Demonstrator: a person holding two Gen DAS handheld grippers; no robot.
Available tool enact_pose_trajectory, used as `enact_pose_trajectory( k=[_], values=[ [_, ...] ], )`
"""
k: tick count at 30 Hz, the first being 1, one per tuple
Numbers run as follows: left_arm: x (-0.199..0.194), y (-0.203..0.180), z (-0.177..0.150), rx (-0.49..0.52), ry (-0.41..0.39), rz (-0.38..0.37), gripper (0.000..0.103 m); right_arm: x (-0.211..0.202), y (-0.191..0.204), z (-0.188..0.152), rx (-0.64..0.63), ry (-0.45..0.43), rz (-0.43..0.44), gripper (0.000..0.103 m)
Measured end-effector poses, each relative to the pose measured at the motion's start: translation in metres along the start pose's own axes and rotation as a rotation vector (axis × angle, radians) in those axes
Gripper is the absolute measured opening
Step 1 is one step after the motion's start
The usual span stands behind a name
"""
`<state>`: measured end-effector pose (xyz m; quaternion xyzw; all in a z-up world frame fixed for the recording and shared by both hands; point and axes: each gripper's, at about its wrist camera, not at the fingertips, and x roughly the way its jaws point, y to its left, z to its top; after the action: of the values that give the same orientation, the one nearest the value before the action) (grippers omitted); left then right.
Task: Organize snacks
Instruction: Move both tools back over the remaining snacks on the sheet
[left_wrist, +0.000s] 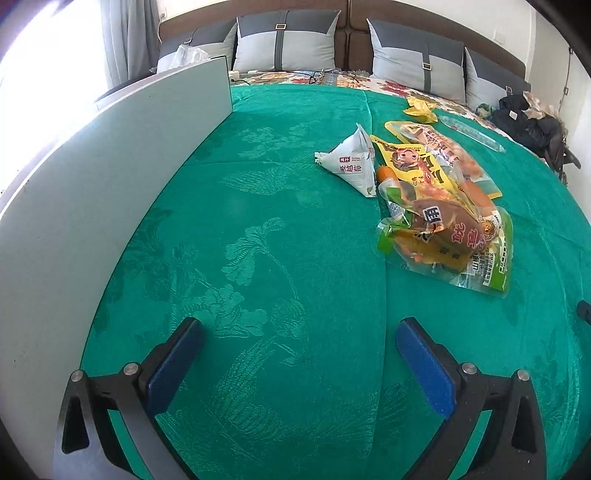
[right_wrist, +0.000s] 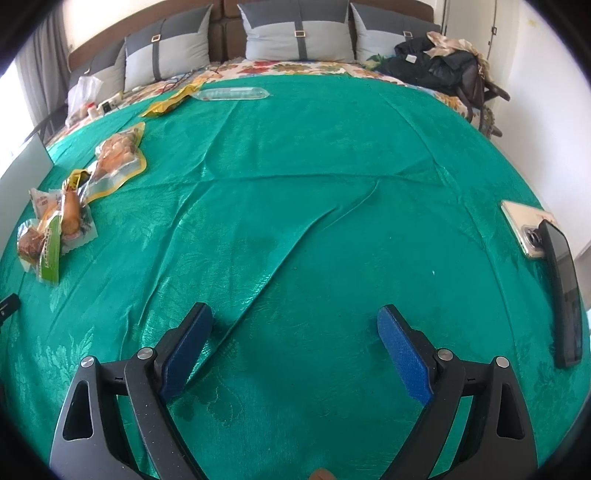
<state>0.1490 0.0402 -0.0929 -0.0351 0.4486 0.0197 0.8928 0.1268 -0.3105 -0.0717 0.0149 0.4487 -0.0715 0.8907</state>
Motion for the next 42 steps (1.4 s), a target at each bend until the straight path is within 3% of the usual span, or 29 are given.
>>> enact_pose_trajectory(
  k=[30,34,37,39,42],
  values=[
    [-0.002,0.000,-0.001,0.001,0.005,-0.008,0.103,0.003,0.004,0.002,0.011,0.018,-0.001,0.096],
    [-0.005,-0.003,0.003,0.008,0.081,-0.055,0.102,0.003,0.004,0.001,0.012,0.009,-0.003,0.097],
    [-0.017,-0.011,0.013,-0.034,0.072,-0.162,0.102,0.003,0.004,0.001,0.012,0.007,-0.002,0.097],
    [-0.027,-0.027,0.027,0.008,0.033,-0.199,0.102,0.003,0.005,0.000,0.013,0.008,-0.004,0.097],
    [-0.035,-0.063,0.055,0.185,0.004,-0.208,0.102,0.002,0.005,0.000,0.012,0.006,-0.003,0.097]
  ],
)
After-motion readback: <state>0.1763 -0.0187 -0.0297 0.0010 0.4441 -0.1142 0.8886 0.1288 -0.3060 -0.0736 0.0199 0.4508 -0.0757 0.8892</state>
